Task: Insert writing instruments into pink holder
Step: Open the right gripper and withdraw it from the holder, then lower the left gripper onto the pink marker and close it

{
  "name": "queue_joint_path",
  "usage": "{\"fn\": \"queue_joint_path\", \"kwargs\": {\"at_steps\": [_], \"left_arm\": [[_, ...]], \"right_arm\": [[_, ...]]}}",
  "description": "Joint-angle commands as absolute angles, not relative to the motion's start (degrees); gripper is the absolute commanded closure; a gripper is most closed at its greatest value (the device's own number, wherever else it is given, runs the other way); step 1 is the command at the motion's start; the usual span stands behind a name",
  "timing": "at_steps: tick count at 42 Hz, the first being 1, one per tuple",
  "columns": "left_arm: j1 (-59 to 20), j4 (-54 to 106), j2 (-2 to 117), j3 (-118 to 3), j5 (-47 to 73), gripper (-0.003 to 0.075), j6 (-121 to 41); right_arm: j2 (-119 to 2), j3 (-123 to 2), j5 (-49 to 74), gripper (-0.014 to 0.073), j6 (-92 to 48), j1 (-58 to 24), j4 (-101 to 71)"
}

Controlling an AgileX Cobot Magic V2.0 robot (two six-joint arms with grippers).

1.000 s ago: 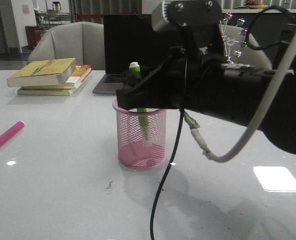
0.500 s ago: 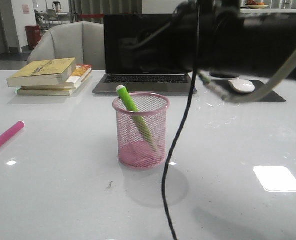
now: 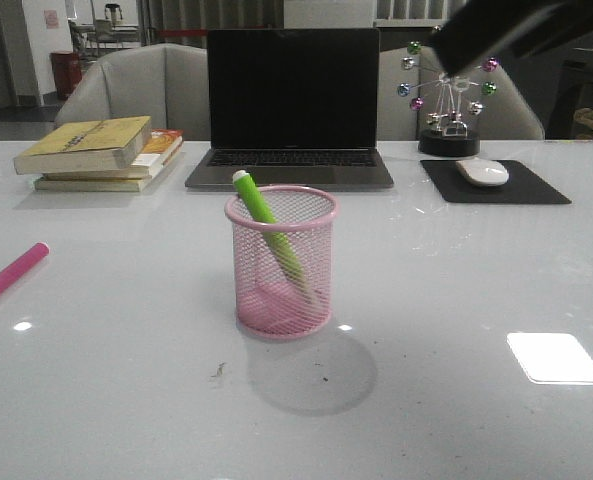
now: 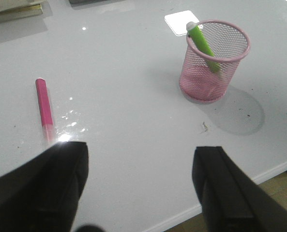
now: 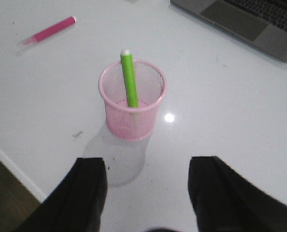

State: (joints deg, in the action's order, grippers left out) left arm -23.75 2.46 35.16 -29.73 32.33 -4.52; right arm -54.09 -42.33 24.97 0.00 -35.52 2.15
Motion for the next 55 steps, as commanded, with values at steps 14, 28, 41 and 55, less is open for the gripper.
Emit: {"fn": "queue_joint_path", "kwargs": {"at_steps": [14, 28, 41, 55], "left_arm": [[-23.24, 3.01, 36.54, -33.04, 31.23, 0.0213, -0.68], [-16.7, 0.7, 53.24, -44.2, 44.95, 0.0213, 0.0], [-12.26, -2.5, 74.29, -55.28, 44.71, 0.0213, 0.0], [-8.14, -3.04, 93.89, -68.67, 44.58, 0.0213, 0.0]], "right_arm": [[-42.54, -43.23, 35.6, 0.0106, 0.0, -35.54, 1.99], [-42.54, -43.23, 35.52, 0.0106, 0.0, -35.54, 1.99], [-42.54, -43.23, 35.52, 0.0106, 0.0, -35.54, 1.99], [-42.54, -43.23, 35.52, 0.0106, 0.0, -35.54, 1.99]]}}
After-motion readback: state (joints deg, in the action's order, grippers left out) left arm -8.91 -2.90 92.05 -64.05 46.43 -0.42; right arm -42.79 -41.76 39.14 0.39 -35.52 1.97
